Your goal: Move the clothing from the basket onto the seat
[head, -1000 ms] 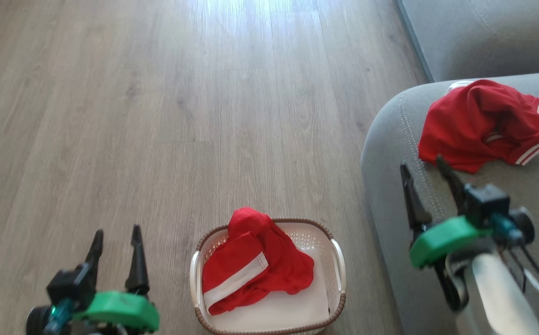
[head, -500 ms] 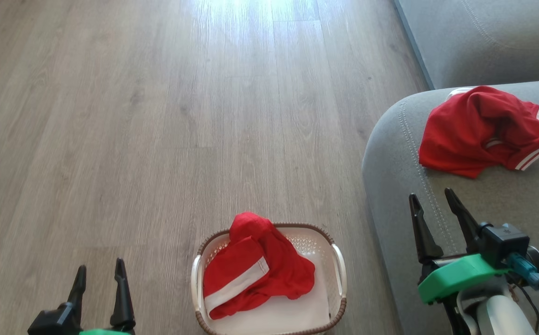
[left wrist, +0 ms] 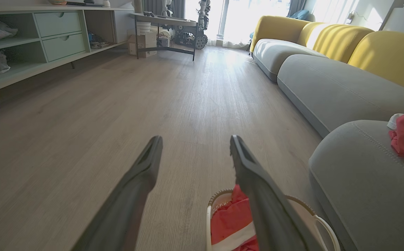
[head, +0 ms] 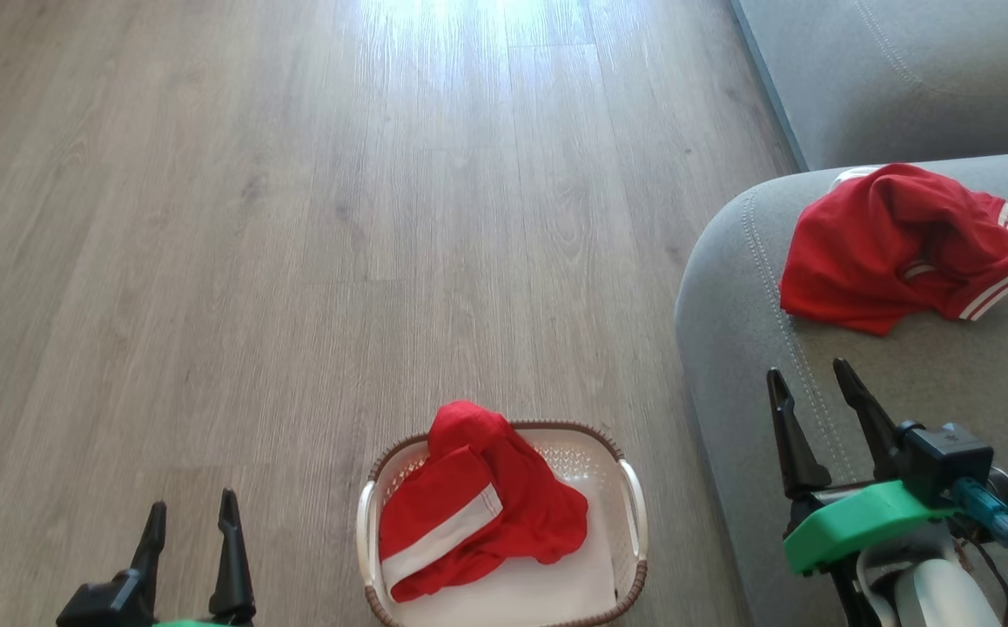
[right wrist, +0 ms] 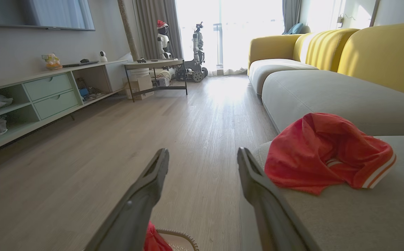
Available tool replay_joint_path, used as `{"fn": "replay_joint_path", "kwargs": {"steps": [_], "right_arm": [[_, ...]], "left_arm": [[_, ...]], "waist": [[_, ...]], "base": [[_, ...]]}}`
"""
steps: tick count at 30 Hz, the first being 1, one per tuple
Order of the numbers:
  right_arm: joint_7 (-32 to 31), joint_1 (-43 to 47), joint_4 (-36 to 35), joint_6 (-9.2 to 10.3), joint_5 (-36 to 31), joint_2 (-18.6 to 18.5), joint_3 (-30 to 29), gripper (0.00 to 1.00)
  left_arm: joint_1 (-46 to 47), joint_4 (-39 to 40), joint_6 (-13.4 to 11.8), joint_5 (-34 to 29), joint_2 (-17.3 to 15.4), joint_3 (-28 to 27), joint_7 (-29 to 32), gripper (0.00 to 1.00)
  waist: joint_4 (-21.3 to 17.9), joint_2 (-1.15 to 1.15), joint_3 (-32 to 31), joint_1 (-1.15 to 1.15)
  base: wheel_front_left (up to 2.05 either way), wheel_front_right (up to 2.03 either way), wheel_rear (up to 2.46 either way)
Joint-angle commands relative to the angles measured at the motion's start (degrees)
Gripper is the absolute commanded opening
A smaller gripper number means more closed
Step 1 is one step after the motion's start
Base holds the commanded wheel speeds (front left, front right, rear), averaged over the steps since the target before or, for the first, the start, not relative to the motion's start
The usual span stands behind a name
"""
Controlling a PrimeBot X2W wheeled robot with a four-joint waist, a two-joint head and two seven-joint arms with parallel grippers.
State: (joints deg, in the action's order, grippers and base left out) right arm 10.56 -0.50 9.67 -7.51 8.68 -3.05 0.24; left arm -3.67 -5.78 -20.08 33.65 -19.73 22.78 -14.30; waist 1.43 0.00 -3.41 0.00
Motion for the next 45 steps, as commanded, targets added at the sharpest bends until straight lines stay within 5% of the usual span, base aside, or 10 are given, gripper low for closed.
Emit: {"fn": "replay_joint_path", "kwargs": {"steps": [1,21,31,45], "right_arm": [[-0.1,-1.6,-2.1,0.02,0.4,0.2,1.2,1.00],[0.9,-2.5,-2.6,0.02,-0.1,0.2,0.9,1.00],[2.5,-11.1,-6.4,0.02,-2.1,0.2,0.9,1.00],[4.3,-23.1,-10.8,0.02,-1.8,0.2,0.0,1.00]], "left_arm": [[1.4,1.3,0.4,-0.4,-0.6,-2.8,-0.7,1.00],[5.3,-1.8,2.9,-2.0,-0.2,1.1,1.4,1.00],[19.5,-11.7,6.8,-5.0,3.9,6.2,3.2,1.00],[39.1,-35.8,14.3,-9.1,11.3,13.3,3.8,1.00]], "waist": [[0.0,0.00,-0.1,0.00],[-0.9,0.00,3.9,0.00],[-4.5,0.00,18.8,0.00],[-9.4,0.00,38.0,0.00]], "base": [[0.00,0.00,0.00],[0.00,0.00,0.00],[0.00,0.00,0.00],[0.00,0.00,0.00]]}}
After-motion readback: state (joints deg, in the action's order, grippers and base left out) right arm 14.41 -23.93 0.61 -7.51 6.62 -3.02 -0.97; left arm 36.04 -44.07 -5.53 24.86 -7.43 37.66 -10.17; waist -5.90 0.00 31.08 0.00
